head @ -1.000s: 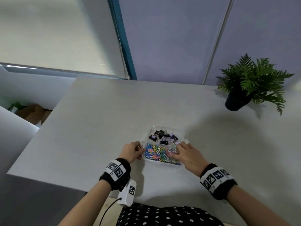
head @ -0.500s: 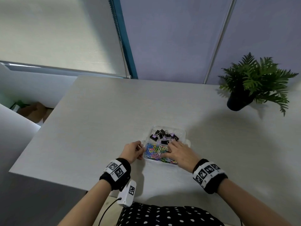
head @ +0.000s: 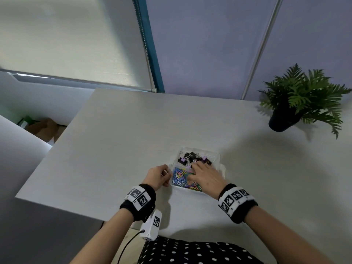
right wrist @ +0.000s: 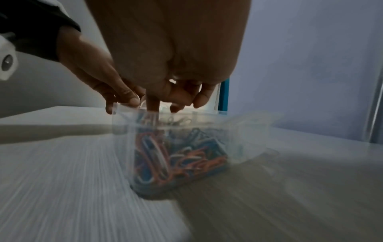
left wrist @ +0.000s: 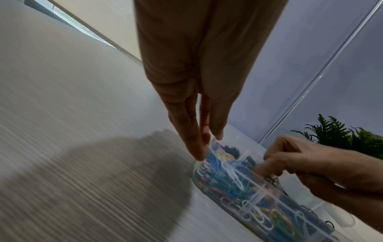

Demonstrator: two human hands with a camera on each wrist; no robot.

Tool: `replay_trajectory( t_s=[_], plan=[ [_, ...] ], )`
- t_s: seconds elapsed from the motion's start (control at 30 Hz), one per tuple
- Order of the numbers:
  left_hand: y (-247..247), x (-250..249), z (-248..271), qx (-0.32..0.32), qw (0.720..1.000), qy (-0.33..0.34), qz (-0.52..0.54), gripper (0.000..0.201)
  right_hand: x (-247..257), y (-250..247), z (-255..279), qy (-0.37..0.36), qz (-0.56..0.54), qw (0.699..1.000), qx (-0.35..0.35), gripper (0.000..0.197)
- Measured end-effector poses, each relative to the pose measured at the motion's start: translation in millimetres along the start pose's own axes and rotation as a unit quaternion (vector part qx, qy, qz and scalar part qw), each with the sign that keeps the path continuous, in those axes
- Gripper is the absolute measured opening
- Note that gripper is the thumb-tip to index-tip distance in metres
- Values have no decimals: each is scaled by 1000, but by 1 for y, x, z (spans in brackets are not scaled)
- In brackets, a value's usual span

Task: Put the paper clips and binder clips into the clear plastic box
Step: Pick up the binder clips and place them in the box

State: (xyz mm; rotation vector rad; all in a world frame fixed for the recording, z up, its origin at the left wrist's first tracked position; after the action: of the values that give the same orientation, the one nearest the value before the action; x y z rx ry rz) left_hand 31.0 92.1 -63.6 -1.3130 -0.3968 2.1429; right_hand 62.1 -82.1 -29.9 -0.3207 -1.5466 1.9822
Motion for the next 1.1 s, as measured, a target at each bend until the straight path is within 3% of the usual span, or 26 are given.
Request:
replay_trajectory(
  t_s=[0.07, 0.23, 0.43, 0.53, 0.73, 0.9, 1.0, 1.1],
  plan=[
    [0, -1, 1, -4, 1000, 2, 14, 25, -6, 3, 7, 1, 19, 1000, 9, 11],
    [1, 2, 0, 2, 999, -2, 34, 18, -15, -2, 16, 4, 8, 1000, -10, 33],
    [2, 2, 0, -2, 999, -3, 50, 26, 11, -4, -16, -4, -41, 999, 4, 54],
    [2, 3, 0, 1, 998, -9, 62, 25, 17, 11, -16, -45, -14, 999, 23, 47],
    [3, 8, -3, 8, 996, -14, 89, 14, -1, 5, 0, -29, -44, 998, 18, 18],
    [2, 6, -1, 11, 995, -13, 95, 13, 9, 5, -20, 3, -25, 1000, -12, 36],
    [2, 5, 0, 5, 995, -14, 96, 20, 20, 13, -26, 8, -7, 1000, -12, 34],
    [2, 8, -2, 4, 995, -19, 97, 12, 24, 18, -20, 6, -18, 999, -29, 36]
  ],
)
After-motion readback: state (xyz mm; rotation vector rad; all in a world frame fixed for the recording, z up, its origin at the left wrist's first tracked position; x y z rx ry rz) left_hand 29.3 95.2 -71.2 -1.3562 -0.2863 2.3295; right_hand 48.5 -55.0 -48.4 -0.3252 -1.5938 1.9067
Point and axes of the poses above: each hand's wrist, its own z-axis away from the middle knuckle, its own y-axis out of the palm, x = y × z, the point moved 4 cm from there along -z, towards the middle knuckle, and after that the axes turned 12 degrees about x, right-handed, at the moved point
